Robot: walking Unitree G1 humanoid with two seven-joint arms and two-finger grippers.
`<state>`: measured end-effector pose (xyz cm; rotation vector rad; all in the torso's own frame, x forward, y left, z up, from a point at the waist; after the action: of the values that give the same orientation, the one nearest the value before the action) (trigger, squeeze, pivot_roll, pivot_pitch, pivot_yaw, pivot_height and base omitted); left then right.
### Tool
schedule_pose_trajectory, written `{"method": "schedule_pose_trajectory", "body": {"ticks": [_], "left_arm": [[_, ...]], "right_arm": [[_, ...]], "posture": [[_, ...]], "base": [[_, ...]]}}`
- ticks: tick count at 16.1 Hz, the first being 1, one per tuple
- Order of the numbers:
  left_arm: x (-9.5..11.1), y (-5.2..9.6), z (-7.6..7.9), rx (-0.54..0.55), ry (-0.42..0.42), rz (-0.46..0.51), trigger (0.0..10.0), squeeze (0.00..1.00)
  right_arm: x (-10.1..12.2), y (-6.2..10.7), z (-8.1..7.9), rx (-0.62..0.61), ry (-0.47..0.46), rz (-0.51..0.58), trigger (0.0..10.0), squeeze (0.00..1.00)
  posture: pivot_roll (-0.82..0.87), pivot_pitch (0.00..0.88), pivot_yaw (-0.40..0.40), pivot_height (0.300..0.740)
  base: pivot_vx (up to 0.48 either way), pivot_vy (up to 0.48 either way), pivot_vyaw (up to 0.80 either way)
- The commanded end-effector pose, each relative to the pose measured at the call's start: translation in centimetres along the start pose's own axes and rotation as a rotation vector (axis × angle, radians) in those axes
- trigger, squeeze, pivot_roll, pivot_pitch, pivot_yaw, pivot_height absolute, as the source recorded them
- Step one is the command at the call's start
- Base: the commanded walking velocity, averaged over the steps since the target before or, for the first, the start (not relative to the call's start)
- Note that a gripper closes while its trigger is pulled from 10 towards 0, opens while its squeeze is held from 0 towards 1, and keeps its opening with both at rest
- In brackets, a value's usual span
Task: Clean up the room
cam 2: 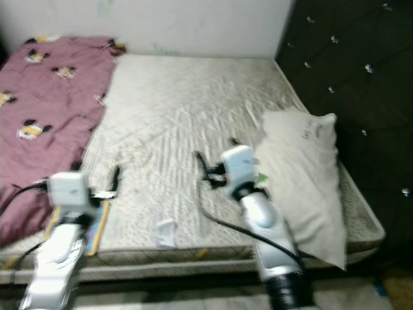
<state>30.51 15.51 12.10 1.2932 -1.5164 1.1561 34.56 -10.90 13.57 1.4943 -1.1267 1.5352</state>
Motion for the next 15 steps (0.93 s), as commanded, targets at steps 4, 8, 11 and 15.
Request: {"method": "schedule_pose_trajectory", "body": {"ticks": [4, 8, 11, 15], "left_arm": [[-0.8, 0.4, -0.8, 0.011, -0.006, -0.034, 10.0, 0.00], [-1.0, 0.4, -1.0, 0.024, -0.001, -0.043, 10.0, 0.00], [-0.9, 0.4, -1.1, 0.030, -0.003, -0.040, 10.0, 0.00], [-1.1, 0.4, -1.1, 0.063, 0.035, -0.072, 10.0, 0.00]], "right_arm": [[0.2, -0.4, -0.8, 0.024, -0.002, 0.008, 10.0, 0.00], [-0.2, 0.0, -1.6, 0.061, 0.026, -0.003, 10.0, 0.00], [-0.1, -0.1, -1.3, 0.047, 0.023, 0.001, 10.0, 0.00], [0.0, -0.2, -0.7, 0.022, 0.018, 0.004, 10.0, 0.00]], "posture": [[-0.02, 0.065, -0.091, 0.740], [-0.02, 0.069, -0.090, 0.740], [-0.02, 0.071, -0.095, 0.740], [-0.02, 0.071, -0.091, 0.740]], "base": [[0.000, 0.360, 0.11], [0.000, 0.480, 0.00], [0.000, 0.480, 0.00], [0.000, 0.070, 0.00]]}}
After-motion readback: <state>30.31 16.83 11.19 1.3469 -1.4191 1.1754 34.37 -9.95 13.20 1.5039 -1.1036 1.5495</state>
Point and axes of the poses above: a point about 5 cm out from each wrist's last joint towards the gripper, its own y axis pointing back from the gripper into the wrist, its own x axis along the axis of the wrist's last joint, z = x × y, the point moved 4 cm from there along -y, pointing out of the wrist towards the gripper, and after that the axes turned 12 degrees about -y, right-handed, at the moved point
